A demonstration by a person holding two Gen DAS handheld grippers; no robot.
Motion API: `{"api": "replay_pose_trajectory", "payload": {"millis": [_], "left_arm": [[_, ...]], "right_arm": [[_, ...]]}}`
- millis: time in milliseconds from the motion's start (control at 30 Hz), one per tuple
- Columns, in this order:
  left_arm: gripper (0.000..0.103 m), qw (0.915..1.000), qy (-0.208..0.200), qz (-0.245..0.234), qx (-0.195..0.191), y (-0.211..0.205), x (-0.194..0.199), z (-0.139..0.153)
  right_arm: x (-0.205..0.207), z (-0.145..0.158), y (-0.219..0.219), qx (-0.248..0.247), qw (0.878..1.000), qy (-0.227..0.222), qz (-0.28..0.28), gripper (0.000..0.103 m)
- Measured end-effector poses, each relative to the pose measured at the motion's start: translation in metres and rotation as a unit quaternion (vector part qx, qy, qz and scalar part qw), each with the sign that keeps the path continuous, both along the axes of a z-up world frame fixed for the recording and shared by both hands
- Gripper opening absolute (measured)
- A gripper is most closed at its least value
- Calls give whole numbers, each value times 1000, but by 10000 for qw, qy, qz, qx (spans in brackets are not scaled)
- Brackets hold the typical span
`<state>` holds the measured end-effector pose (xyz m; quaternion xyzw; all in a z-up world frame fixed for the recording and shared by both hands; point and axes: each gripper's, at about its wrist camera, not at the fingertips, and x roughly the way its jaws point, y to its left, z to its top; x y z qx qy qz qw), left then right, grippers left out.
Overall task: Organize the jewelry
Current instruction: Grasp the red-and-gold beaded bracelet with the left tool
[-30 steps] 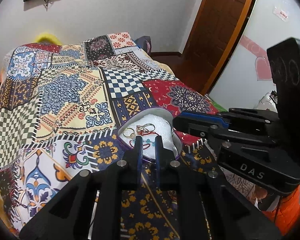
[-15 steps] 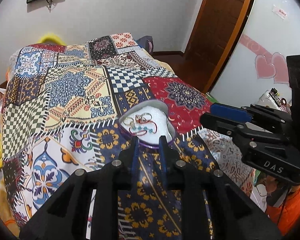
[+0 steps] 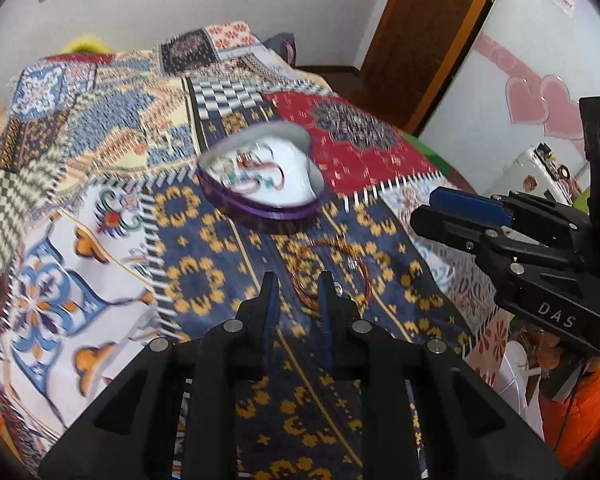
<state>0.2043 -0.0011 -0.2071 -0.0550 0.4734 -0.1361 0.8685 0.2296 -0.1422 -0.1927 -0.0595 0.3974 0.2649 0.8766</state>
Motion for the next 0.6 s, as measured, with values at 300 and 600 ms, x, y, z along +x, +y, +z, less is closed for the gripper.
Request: {"api": "replay_pose_trajectory", "payload": {"millis": [300, 600], "left_arm": [[19, 9989, 381, 114, -241, -11, 1, -26], [19, 9981, 401, 258, -396, -8, -2, -32]], "right_arm": [[-2, -13, -9, -38, 9999, 141, -52, 27], [-3, -13, -12, 56, 9998, 173, -63, 27]]}}
